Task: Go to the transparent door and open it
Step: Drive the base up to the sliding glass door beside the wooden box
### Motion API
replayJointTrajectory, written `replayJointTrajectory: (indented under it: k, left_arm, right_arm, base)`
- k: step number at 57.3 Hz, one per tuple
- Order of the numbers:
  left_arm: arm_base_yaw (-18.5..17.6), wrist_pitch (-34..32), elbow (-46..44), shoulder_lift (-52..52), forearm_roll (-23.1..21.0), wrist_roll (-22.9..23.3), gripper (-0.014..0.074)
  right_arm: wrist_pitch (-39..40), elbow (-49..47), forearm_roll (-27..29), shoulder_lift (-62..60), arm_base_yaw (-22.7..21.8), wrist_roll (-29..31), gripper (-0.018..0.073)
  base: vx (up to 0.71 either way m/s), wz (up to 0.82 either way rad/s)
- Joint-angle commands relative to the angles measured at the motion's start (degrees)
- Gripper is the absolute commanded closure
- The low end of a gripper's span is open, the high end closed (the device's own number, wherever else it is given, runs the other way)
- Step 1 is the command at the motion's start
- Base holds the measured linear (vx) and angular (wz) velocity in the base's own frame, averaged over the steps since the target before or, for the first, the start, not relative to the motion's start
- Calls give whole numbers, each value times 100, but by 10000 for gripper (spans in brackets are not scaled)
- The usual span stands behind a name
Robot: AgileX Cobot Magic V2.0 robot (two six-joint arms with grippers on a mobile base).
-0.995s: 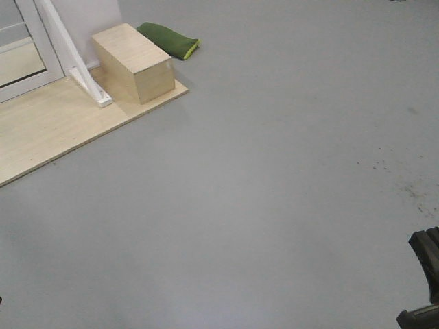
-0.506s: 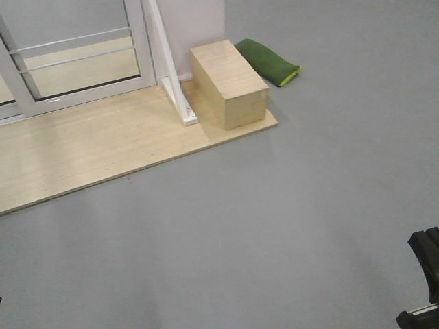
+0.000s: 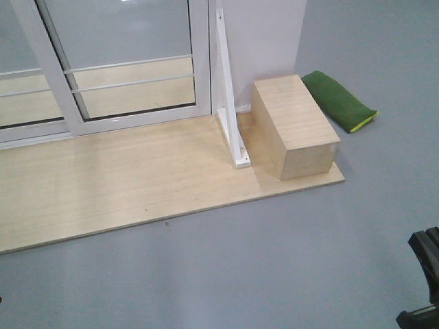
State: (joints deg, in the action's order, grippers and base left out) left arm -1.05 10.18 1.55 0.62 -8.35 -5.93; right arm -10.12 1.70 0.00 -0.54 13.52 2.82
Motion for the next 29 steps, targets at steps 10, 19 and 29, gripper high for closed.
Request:
replayJointTrajectory:
  k: [10, 19, 29]
  left_arm:
    - [-18, -454, 144, 77, -20, 11, 596]
    - [-18, -454, 144, 77, -20, 11, 596]
    - [-18, -454, 144, 77, -20, 11, 596]
  right_arm:
    - [465, 79, -33, -87, -28, 17, 560]
    - [465, 79, -33, -87, -28, 17, 560]
    - [465, 79, -33, -87, -28, 17, 560]
  base:
    - [54, 20]
    - [52, 27]
    - [51, 41]
